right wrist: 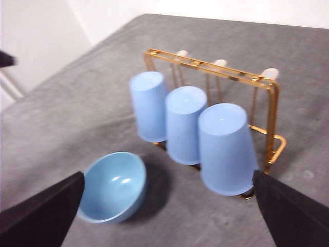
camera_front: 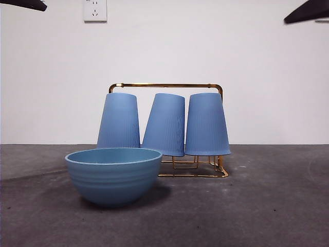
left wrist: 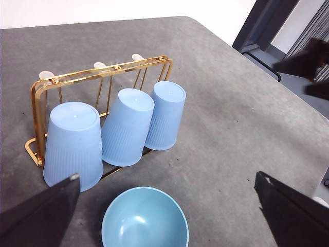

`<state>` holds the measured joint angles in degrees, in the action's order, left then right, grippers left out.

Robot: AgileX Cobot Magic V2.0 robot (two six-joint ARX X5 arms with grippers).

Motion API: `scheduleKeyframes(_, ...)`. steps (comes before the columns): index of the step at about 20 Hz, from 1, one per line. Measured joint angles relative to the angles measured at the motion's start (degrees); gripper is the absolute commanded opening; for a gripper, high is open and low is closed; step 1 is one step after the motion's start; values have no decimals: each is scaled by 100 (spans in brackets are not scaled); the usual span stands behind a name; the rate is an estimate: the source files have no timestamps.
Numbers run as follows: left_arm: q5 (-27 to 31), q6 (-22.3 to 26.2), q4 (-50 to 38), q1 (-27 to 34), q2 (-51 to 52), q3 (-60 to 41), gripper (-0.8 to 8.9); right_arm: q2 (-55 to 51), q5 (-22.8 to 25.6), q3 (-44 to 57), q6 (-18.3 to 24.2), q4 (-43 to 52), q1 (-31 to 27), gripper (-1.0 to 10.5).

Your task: Right arm lift cup from the cupboard, then place it on the right of the bowl

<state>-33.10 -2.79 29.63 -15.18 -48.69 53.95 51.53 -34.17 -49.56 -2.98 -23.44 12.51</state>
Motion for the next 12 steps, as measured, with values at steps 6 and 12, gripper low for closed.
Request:
scheduleKeyframes(6, 0, 2, 214, 0, 90, 0, 626, 973, 723, 0, 243, 715, 485, 528)
scheduleKeyframes(12, 0, 2, 468, 0, 122, 0, 626, 1974, 1043, 0, 463, 1681, 616, 528)
